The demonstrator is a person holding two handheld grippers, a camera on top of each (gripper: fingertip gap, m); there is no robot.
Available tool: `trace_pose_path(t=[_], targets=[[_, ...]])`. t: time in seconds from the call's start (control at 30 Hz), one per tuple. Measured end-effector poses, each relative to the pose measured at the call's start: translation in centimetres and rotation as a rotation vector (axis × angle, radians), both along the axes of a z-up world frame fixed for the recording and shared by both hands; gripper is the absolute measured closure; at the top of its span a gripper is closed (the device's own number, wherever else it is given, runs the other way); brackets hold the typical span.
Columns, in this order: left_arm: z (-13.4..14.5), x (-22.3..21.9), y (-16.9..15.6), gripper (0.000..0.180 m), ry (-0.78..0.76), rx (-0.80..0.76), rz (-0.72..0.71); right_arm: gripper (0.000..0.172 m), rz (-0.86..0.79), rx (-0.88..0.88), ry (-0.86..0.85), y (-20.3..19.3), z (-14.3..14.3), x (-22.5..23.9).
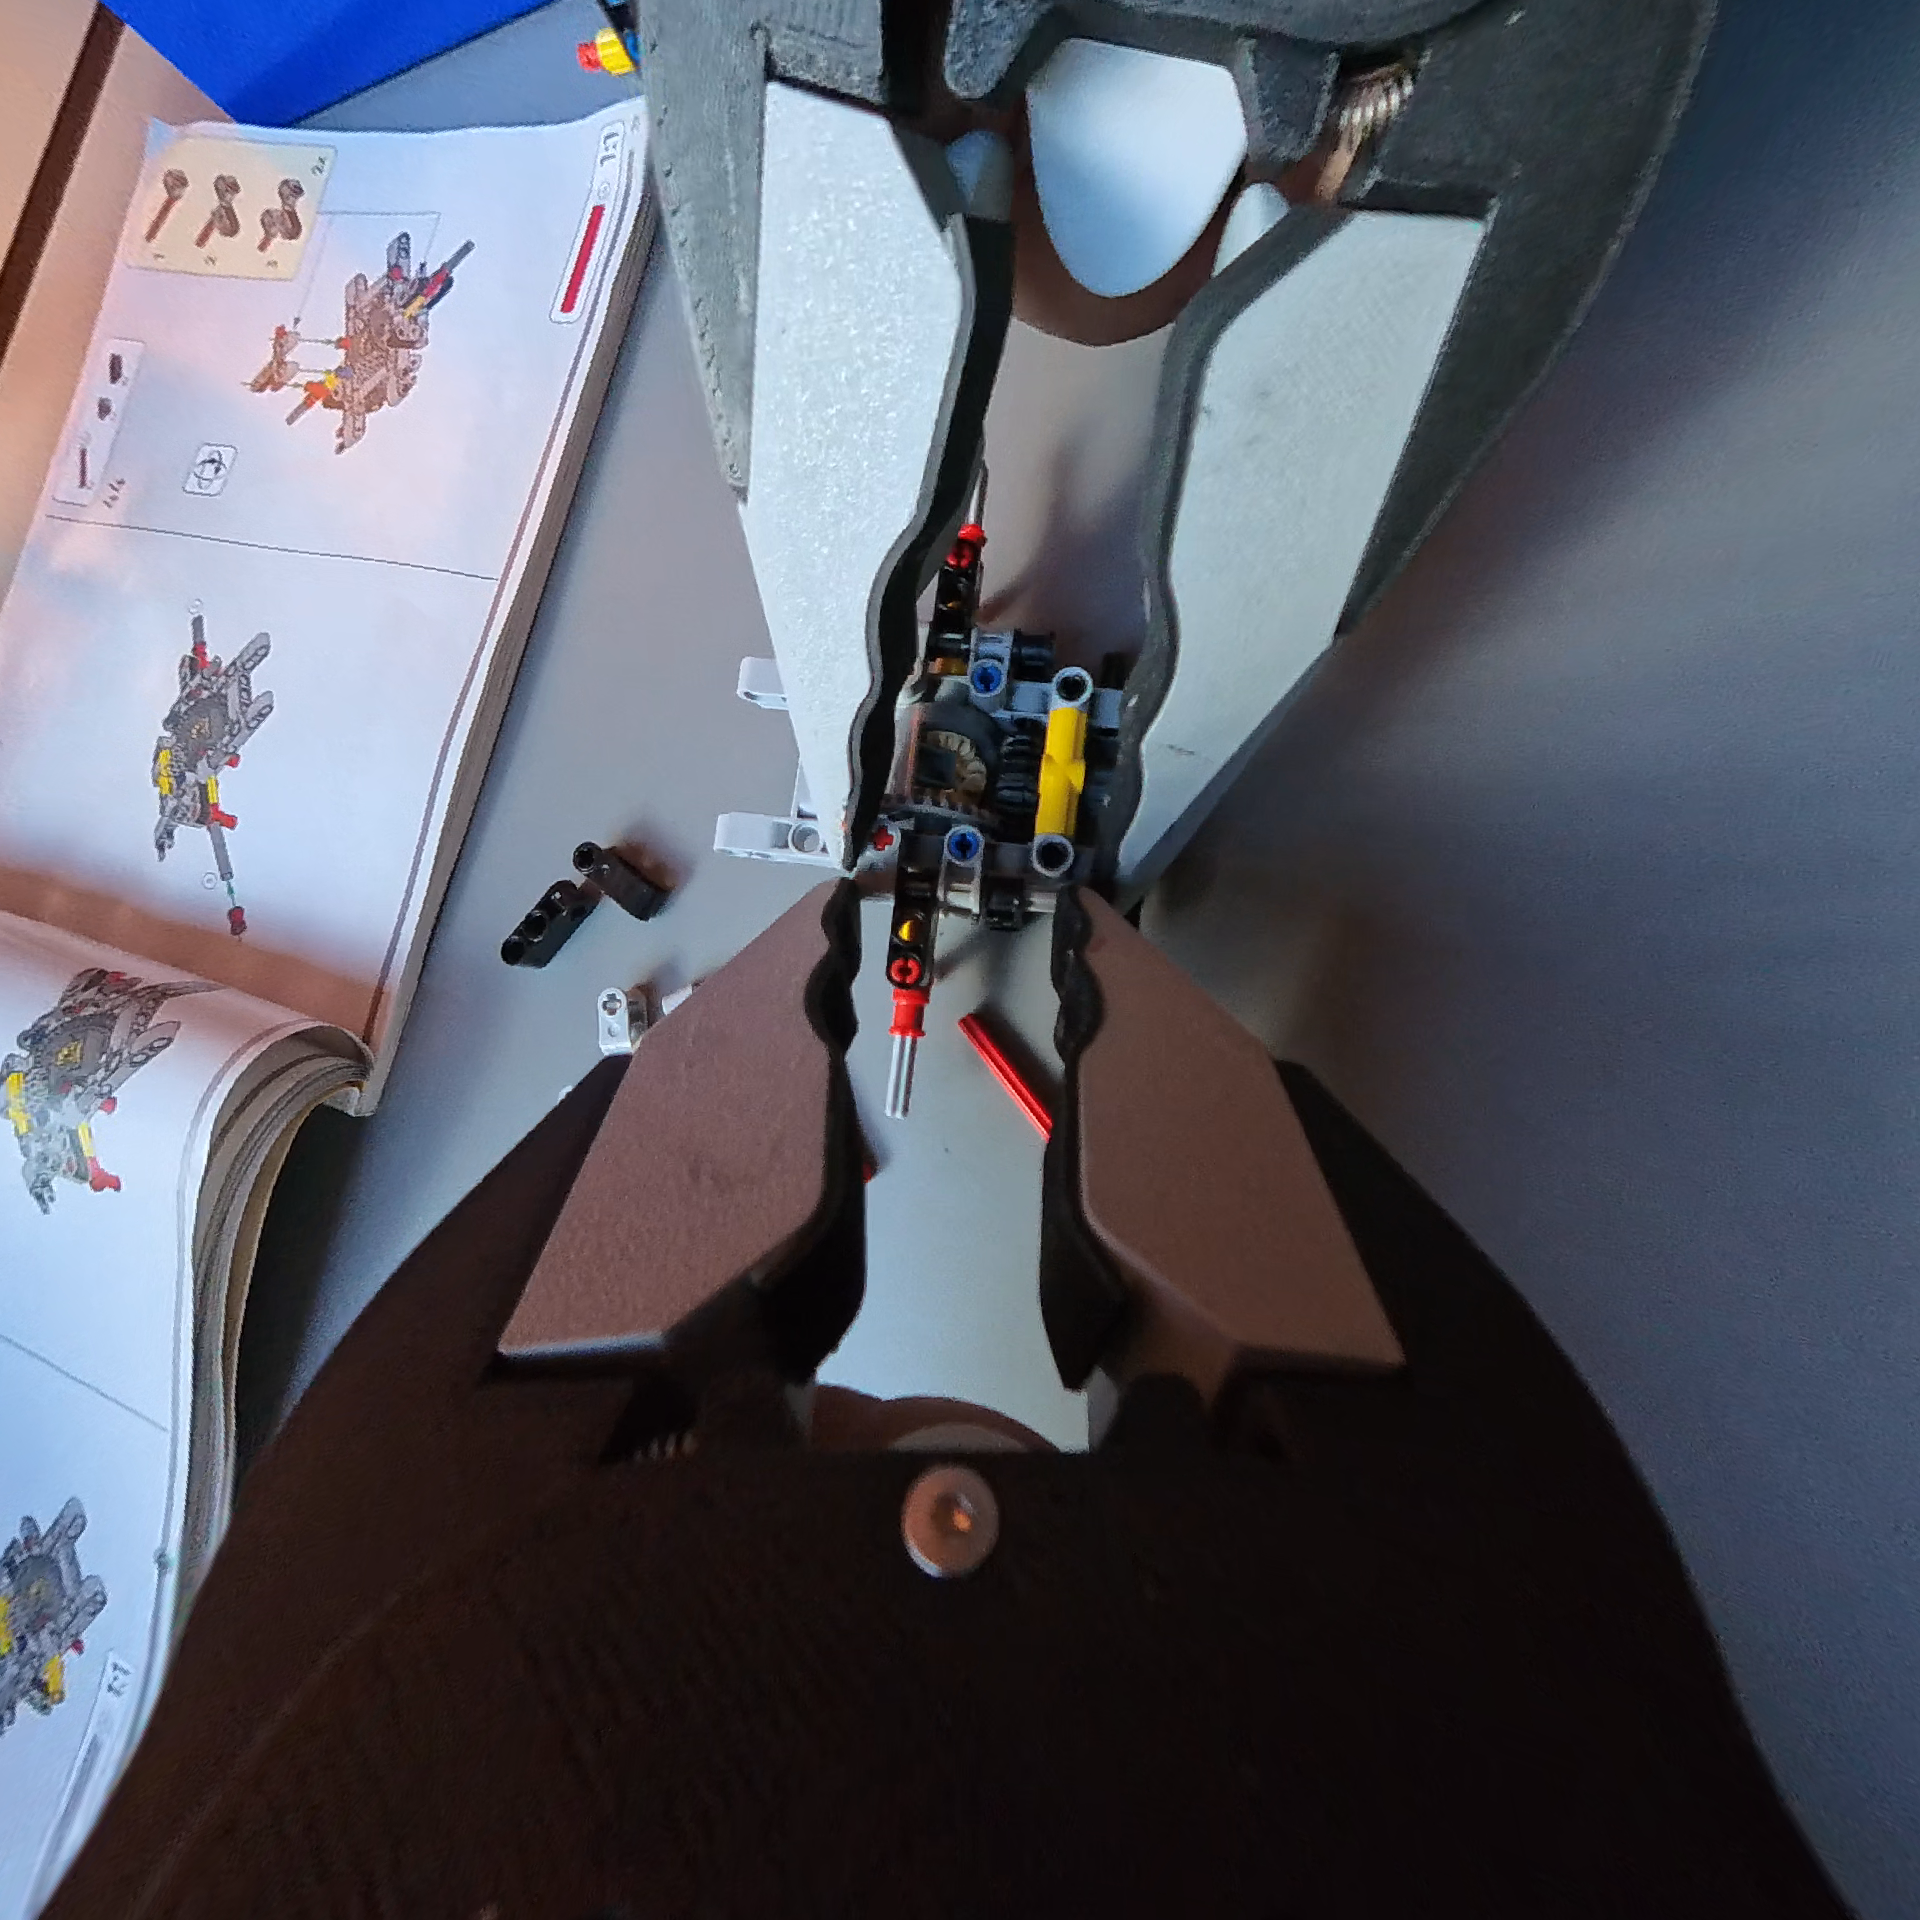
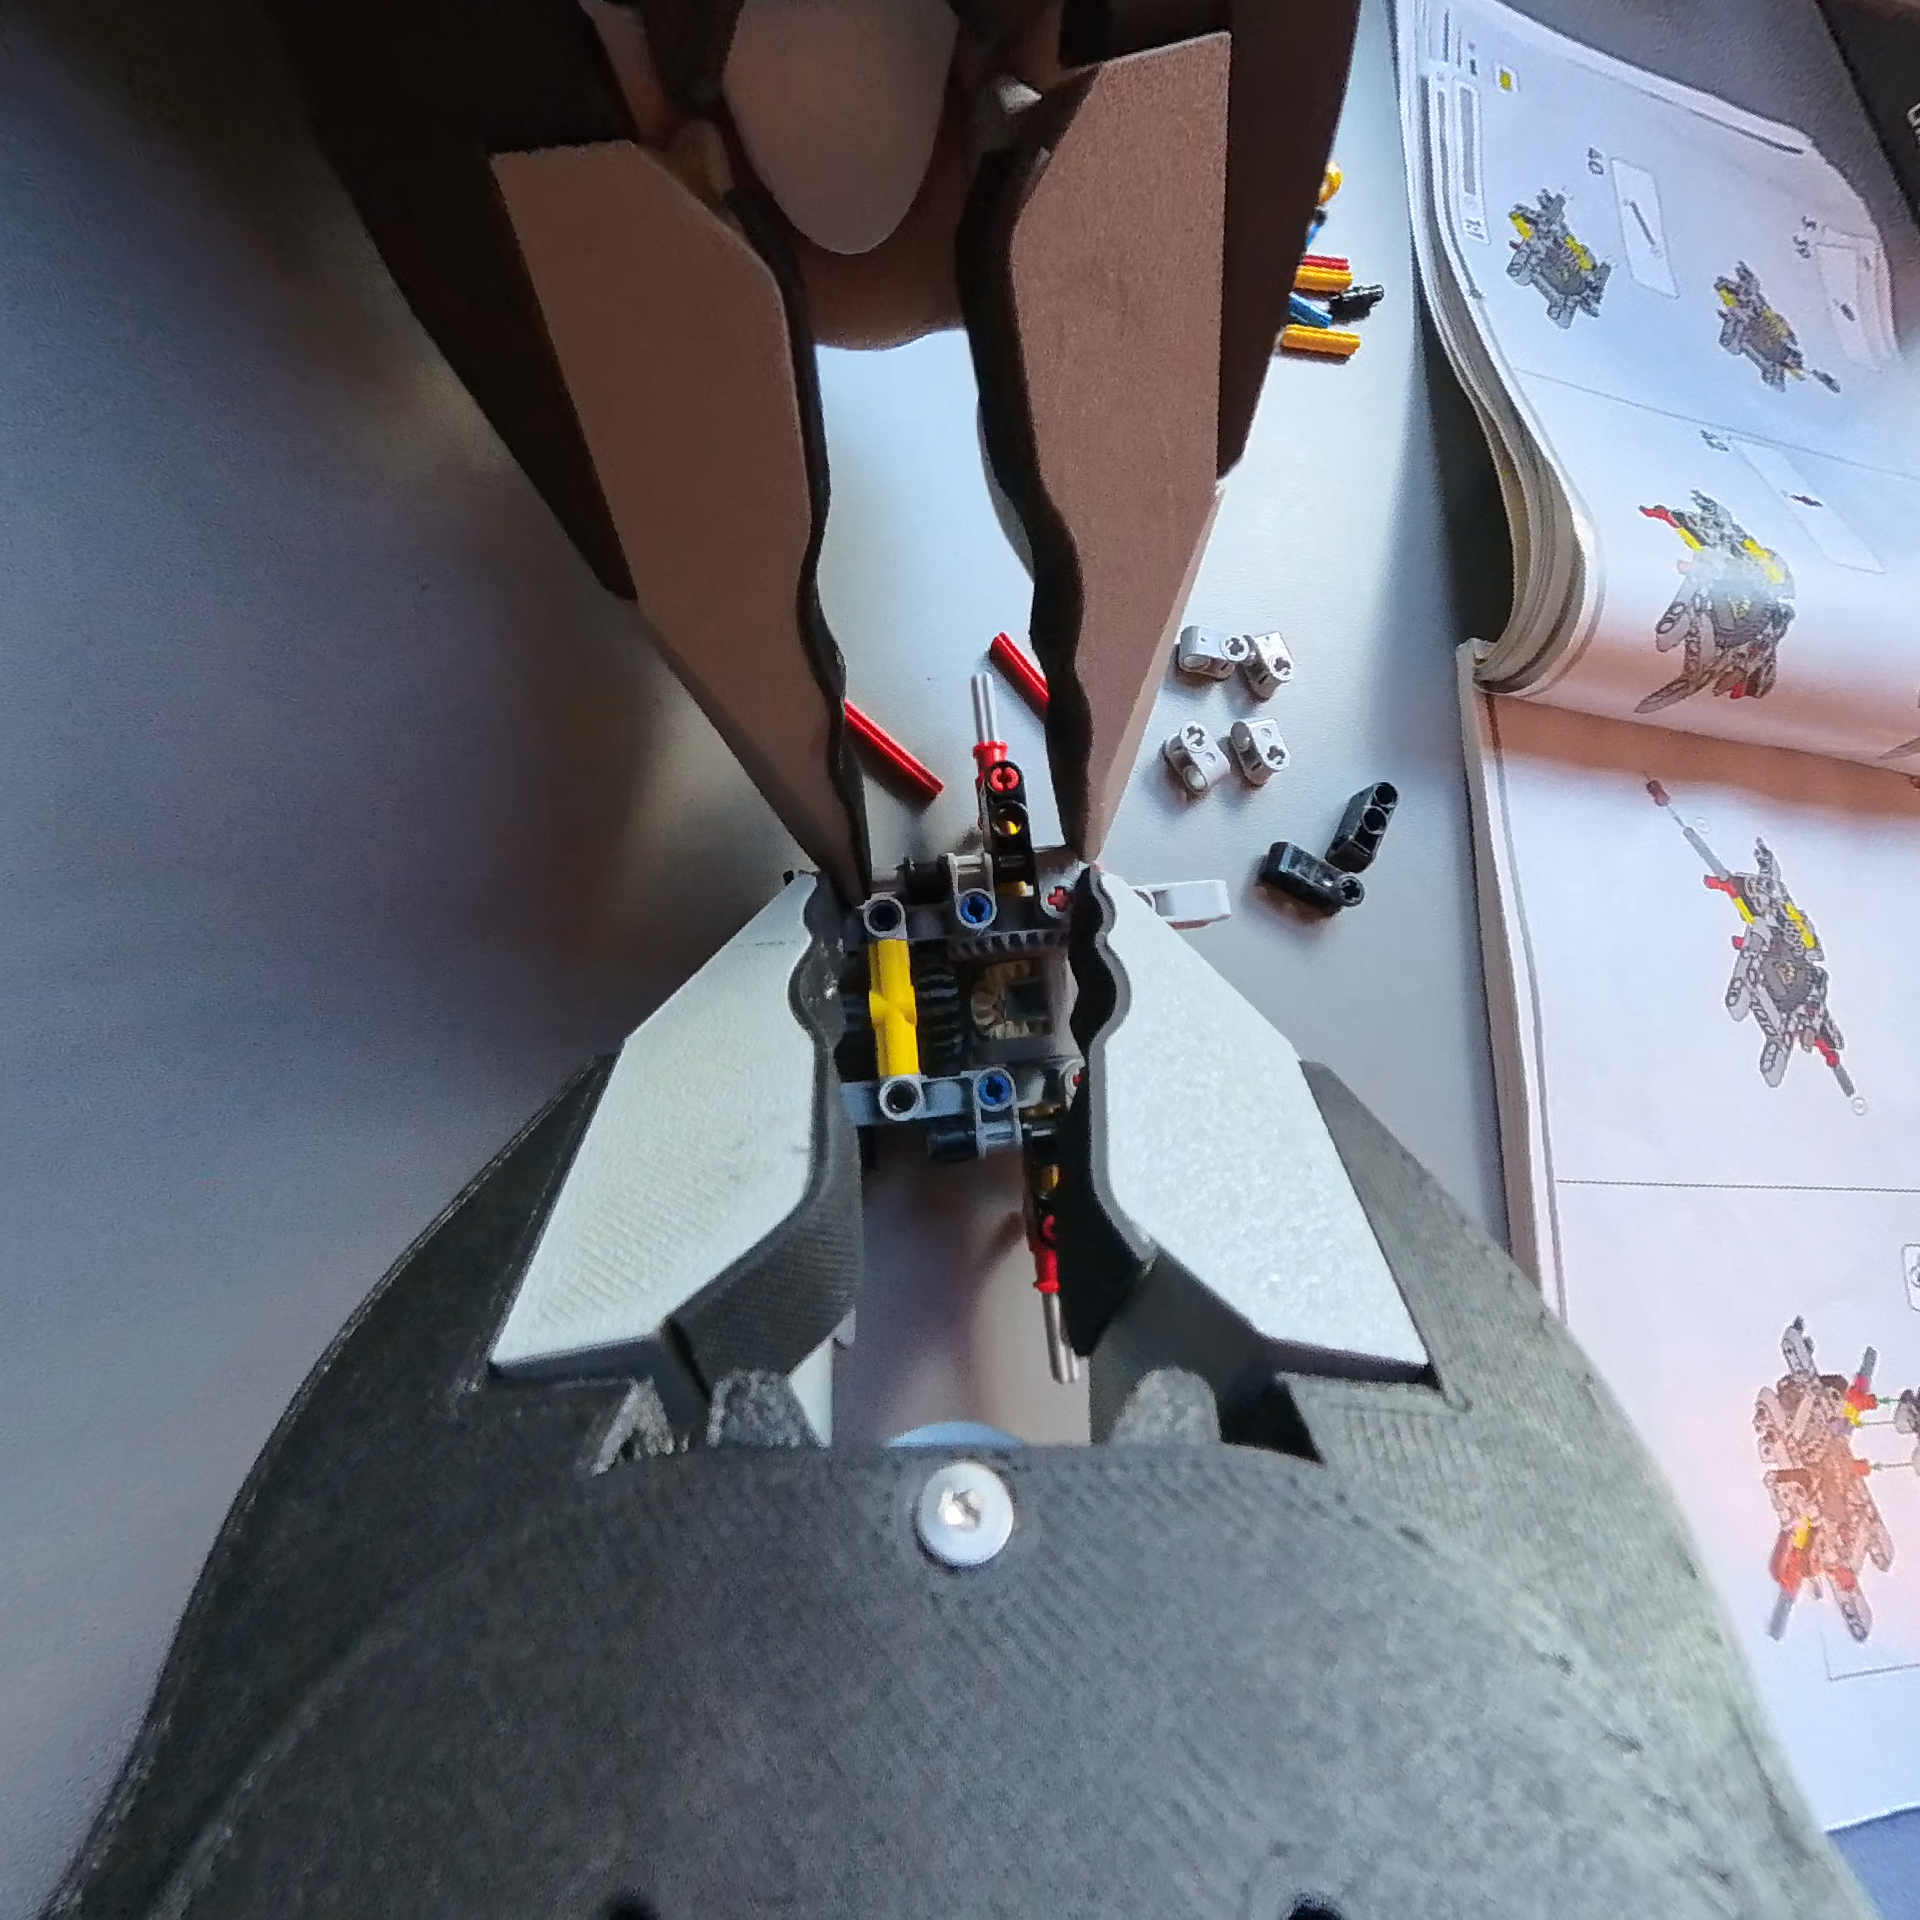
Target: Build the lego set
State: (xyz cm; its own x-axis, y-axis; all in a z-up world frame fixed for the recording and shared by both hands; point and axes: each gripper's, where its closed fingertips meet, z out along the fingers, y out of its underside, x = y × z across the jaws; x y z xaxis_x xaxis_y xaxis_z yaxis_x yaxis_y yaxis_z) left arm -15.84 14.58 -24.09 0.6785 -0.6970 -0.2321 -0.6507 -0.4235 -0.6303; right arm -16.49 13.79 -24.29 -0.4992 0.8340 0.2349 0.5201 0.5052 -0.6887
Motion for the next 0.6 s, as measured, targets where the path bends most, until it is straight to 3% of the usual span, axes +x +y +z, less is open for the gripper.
trace_pose_path(t=[0.23,0.6], targets=[[0.02,-0.08,0.03,0.147,-0.076,-0.024,0.017,0.132,0.001,-0.004,-0.002,0.11,0.01,-0.05],[-0.1,-0.05,-0.18,0.144,-0.063,0.004,0.003,0.129,0.027,-0.078,0.009,-0.16,0.05,-0.06]])
